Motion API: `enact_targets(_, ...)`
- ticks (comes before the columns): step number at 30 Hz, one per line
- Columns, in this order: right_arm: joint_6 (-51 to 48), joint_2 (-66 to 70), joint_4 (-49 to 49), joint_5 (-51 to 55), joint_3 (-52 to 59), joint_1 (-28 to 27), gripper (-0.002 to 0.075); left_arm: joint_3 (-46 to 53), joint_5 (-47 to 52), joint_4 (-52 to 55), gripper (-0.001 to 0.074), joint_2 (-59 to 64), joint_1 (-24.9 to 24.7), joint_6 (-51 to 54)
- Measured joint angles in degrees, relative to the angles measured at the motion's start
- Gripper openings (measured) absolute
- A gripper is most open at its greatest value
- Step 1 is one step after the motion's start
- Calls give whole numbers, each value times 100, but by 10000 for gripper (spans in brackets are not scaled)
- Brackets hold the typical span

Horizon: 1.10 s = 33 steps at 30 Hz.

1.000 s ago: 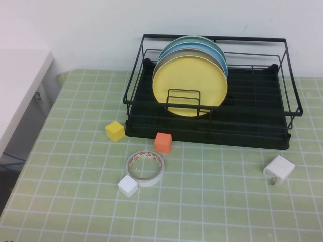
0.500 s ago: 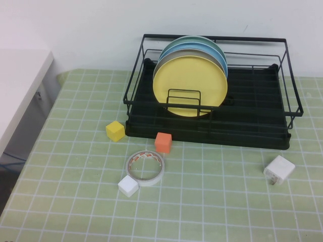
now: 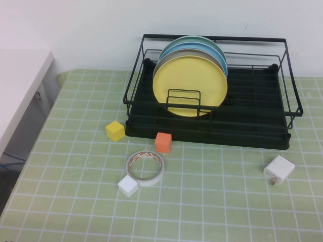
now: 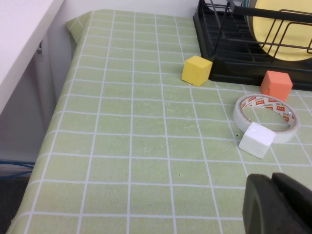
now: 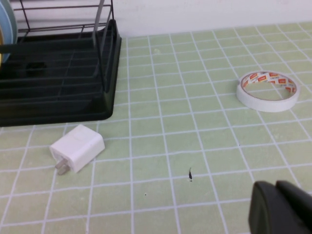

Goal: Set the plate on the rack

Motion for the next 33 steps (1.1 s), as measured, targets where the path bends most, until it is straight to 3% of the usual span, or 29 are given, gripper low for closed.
enact_targets(9,0,0,-613,0,0,217,0,0,0,0,-1,0,0,0)
enact_targets(28,0,0,-651,0,0,256,0,0,0,0,-1,0,0,0)
enact_targets(33,0,0,-651,0,0,256,0,0,9,12,-1,0,313,0)
